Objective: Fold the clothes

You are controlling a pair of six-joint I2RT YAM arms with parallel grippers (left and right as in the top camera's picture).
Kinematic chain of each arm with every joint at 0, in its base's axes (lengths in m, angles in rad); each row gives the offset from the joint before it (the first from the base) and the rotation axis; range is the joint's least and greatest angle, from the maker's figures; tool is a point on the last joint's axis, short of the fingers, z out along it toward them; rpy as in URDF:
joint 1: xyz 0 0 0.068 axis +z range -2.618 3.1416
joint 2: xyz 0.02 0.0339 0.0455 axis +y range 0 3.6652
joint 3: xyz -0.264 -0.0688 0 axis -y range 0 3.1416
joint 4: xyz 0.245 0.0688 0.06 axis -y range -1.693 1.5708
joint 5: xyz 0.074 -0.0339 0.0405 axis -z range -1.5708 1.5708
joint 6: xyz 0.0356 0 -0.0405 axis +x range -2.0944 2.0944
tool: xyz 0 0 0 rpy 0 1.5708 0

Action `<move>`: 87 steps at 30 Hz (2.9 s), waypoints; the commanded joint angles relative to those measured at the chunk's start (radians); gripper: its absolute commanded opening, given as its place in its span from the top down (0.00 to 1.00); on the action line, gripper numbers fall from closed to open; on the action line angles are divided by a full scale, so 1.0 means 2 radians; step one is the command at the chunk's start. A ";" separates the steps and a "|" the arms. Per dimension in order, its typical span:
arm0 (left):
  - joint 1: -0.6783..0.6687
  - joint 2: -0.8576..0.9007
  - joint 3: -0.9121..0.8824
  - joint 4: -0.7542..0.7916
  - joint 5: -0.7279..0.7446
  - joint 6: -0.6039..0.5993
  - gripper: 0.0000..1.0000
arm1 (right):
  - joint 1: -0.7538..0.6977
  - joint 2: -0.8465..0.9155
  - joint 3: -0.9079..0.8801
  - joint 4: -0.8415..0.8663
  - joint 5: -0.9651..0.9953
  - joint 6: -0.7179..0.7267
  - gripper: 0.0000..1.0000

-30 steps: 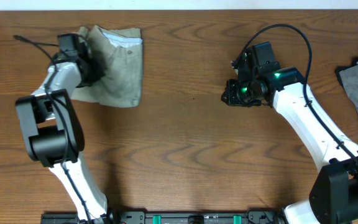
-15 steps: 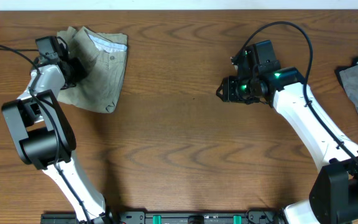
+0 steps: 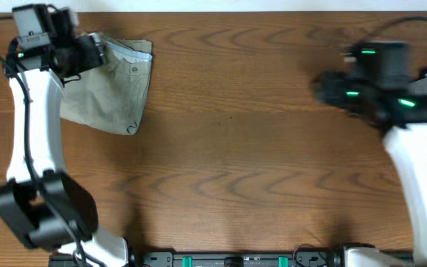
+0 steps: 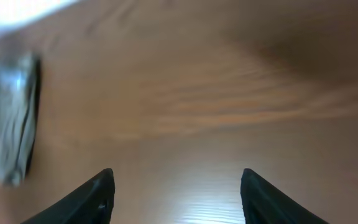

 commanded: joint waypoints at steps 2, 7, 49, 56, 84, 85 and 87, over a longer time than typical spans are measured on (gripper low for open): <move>-0.067 -0.028 0.021 -0.076 0.059 0.067 0.24 | -0.115 -0.044 0.007 -0.046 0.013 0.000 0.37; -0.172 -0.037 0.020 -0.134 0.056 0.076 0.24 | -0.237 -0.047 0.007 -0.128 0.101 -0.004 0.36; -0.298 -0.031 0.019 -0.169 -0.037 0.076 0.18 | -0.631 0.230 0.007 0.006 0.145 -0.019 0.34; -0.298 -0.031 0.019 -0.169 -0.037 0.076 0.18 | -0.631 0.227 0.007 0.030 0.056 -0.065 0.75; -0.161 -0.106 0.020 -0.178 -0.035 0.062 0.18 | -0.111 -0.101 0.007 0.035 -0.113 -0.023 0.99; -0.161 -0.107 0.020 -0.177 -0.035 0.062 0.18 | -0.086 -0.093 0.007 0.061 -0.117 -0.023 0.99; -0.161 -0.108 0.020 -0.177 -0.035 0.062 0.18 | -0.045 -0.077 0.007 0.126 -0.119 -0.029 0.99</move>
